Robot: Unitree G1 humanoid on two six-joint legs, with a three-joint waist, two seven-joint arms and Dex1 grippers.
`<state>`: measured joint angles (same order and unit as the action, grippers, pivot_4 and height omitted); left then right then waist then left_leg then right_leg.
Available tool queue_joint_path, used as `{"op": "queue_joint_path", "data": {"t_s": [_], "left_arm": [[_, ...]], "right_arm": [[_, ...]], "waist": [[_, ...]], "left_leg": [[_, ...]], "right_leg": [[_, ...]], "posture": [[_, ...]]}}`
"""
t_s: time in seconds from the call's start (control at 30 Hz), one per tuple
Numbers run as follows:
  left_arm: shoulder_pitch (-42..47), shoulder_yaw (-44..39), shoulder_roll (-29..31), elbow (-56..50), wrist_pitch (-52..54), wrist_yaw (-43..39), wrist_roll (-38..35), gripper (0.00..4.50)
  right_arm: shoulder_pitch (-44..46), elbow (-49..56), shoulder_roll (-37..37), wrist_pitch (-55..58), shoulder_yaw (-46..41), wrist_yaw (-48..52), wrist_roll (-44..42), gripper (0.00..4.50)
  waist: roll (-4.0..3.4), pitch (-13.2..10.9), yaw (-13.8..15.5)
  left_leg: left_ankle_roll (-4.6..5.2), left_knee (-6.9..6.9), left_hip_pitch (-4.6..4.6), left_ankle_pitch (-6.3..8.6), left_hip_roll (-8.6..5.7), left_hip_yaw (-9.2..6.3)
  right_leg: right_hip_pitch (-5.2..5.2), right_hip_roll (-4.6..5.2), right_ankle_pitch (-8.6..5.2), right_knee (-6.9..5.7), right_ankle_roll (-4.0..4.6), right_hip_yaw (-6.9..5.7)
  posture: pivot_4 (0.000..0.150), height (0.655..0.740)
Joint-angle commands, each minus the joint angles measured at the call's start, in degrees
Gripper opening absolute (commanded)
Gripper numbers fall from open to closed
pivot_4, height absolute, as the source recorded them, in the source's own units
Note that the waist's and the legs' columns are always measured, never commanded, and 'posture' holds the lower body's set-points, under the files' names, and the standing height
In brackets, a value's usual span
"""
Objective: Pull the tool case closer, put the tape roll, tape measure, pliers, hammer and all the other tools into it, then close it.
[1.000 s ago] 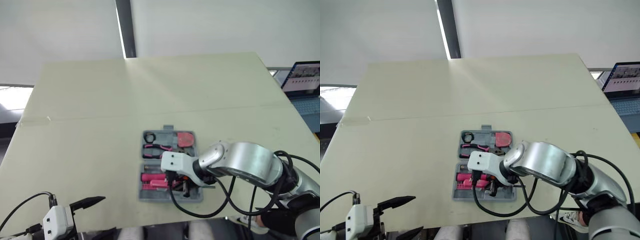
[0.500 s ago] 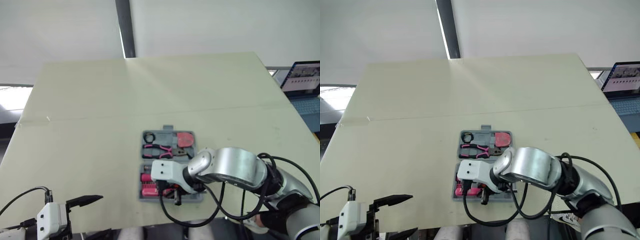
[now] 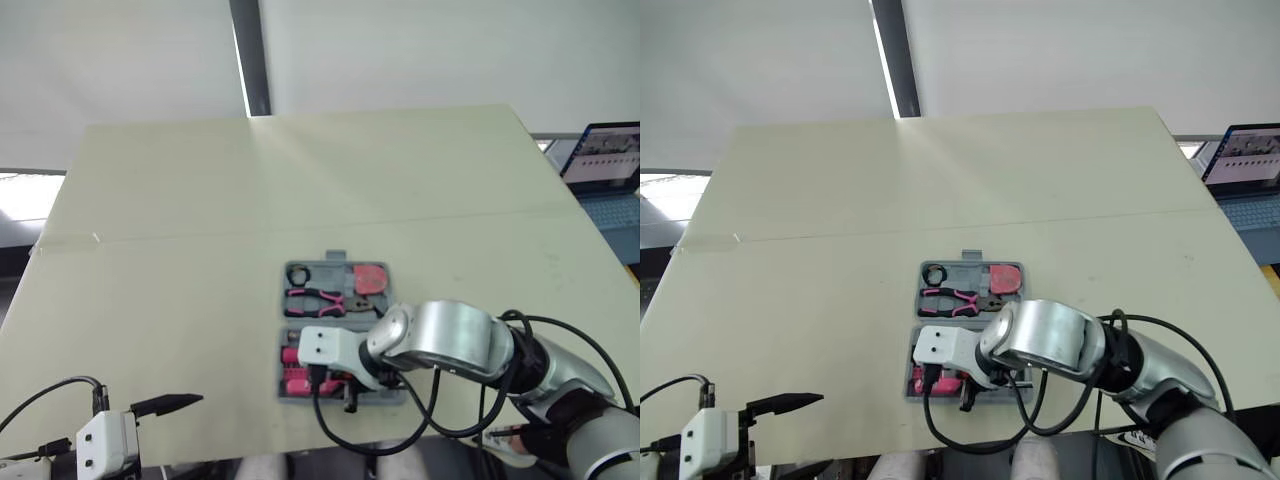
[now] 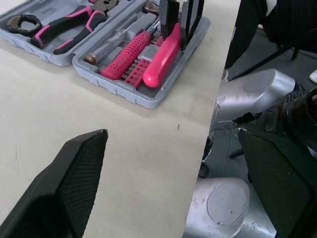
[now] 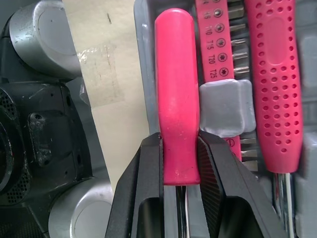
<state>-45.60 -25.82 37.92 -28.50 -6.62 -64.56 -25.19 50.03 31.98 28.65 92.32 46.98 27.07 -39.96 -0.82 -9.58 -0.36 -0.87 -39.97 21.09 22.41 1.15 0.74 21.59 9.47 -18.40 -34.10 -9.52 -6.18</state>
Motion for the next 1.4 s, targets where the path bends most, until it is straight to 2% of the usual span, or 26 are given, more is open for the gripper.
{"op": "queue_joint_path", "data": {"t_s": [0.03, 0.7, 0.77, 0.8, 0.9, 1.13, 1.23, 1.3, 1.33, 1.4], "left_arm": [[-1.57, 0.18, -0.68, -0.24, -1.44, -0.45, 0.37, 4.50], [-3.81, 0.29, -1.84, -1.53, -2.21, 0.60, 0.95, 4.50], [-3.85, 0.82, -2.15, -1.60, -2.30, 0.93, 1.25, 4.50], [-3.93, 1.10, -2.30, -1.59, -2.34, 1.02, 1.34, 4.50], [-3.79, 1.76, -2.40, -1.45, -2.37, 1.19, 1.49, 4.50], [-2.12, 2.62, -1.78, -0.74, -1.59, 1.80, 1.10, 4.50], [-2.10, 3.09, -2.03, -0.91, -1.58, 2.18, 1.15, 4.50], [-1.80, 3.40, -2.47, -1.12, -1.26, 3.02, 0.90, 4.50], [-1.66, 3.66, -2.60, -1.26, -1.14, 3.37, 0.88, 4.50], [-1.31, 4.32, -2.89, -1.35, -1.06, 3.90, 0.86, 4.50]], "right_arm": [[-0.73, 0.42, -1.10, 0.18, 0.28, -0.80, 0.84, 0.42], [0.00, -2.73, -4.62, -1.23, 2.09, 0.33, 4.75, 0.42], [0.28, -2.14, -4.44, -1.44, 1.73, 0.84, 4.36, 1.44], [0.40, -1.71, -4.43, -1.41, 1.55, 1.14, 4.04, 1.68], [1.31, -0.53, -4.28, -0.44, 0.40, 2.11, 2.80, 2.97], [3.52, 0.59, -1.16, 0.18, -6.45, 4.32, -0.76, 2.97], [0.31, 1.77, 0.43, -1.22, -12.78, 6.02, -2.37, 2.97], [-4.70, 2.90, 1.90, -6.96, -16.69, 7.83, -3.00, 2.97], [-7.71, 3.36, 3.16, -11.09, -18.20, 8.78, -2.41, 2.46], [-12.51, 4.36, 7.42, -20.22, -17.93, 12.39, 0.50, 1.79]], "waist": [[0.00, 0.00, 0.02], [0.02, 0.03, -0.22], [0.02, 0.03, -0.40], [0.02, 0.03, -0.53], [0.03, 0.03, -0.77], [0.03, 0.03, -1.23], [0.04, 0.03, -1.15], [0.11, 0.07, -1.05], [0.19, 0.12, -0.96], [0.20, 0.12, -0.93]], "left_leg": [[0.00, 0.00, 0.00, 0.00, 0.00, 0.00], [0.00, 0.00, -0.02, 0.00, 0.01, -0.01], [0.00, 0.00, -0.01, 0.00, 0.01, -0.01], [0.00, 0.00, -0.01, 0.00, 0.01, -0.02], [0.00, 0.00, -0.01, 0.00, 0.00, -0.02], [0.00, 0.02, 0.00, 0.00, 0.00, -0.10], [0.00, 0.02, 0.00, 0.00, 0.00, -0.09], [0.00, 0.02, 0.00, 0.01, 0.00, -0.10], [0.00, 0.02, 0.02, 0.01, 0.00, -0.10], [0.02, 0.02, 0.02, 0.02, -0.01, -0.07]], "right_leg": [[0.00, 0.00, 0.00, 0.00, 0.00, 0.00], [0.00, 0.00, 0.00, -0.04, 0.00, 0.00], [0.00, 0.00, 0.00, -0.04, 0.00, 0.00], [0.00, 0.00, 0.00, -0.04, 0.00, -0.01], [0.00, 0.00, 0.00, -0.07, 0.01, -0.01], [0.00, 0.00, 0.00, -0.08, 0.01, -0.05], [0.00, 0.00, 0.00, -0.08, 0.01, -0.06], [0.00, 0.00, 0.00, -0.08, 0.01, -0.06], [0.00, 0.00, 0.00, -0.07, 0.01, -0.07], [-0.01, 0.00, 0.00, -0.05, 0.01, -0.06]], "posture": [[0.150, 0.7373], [0.150, 0.7373], [0.150, 0.7373], [0.150, 0.7373], [0.150, 0.7373], [0.150, 0.7373], [0.150, 0.7373], [0.150, 0.7373], [0.150, 0.7373], [0.150, 0.7373]]}}
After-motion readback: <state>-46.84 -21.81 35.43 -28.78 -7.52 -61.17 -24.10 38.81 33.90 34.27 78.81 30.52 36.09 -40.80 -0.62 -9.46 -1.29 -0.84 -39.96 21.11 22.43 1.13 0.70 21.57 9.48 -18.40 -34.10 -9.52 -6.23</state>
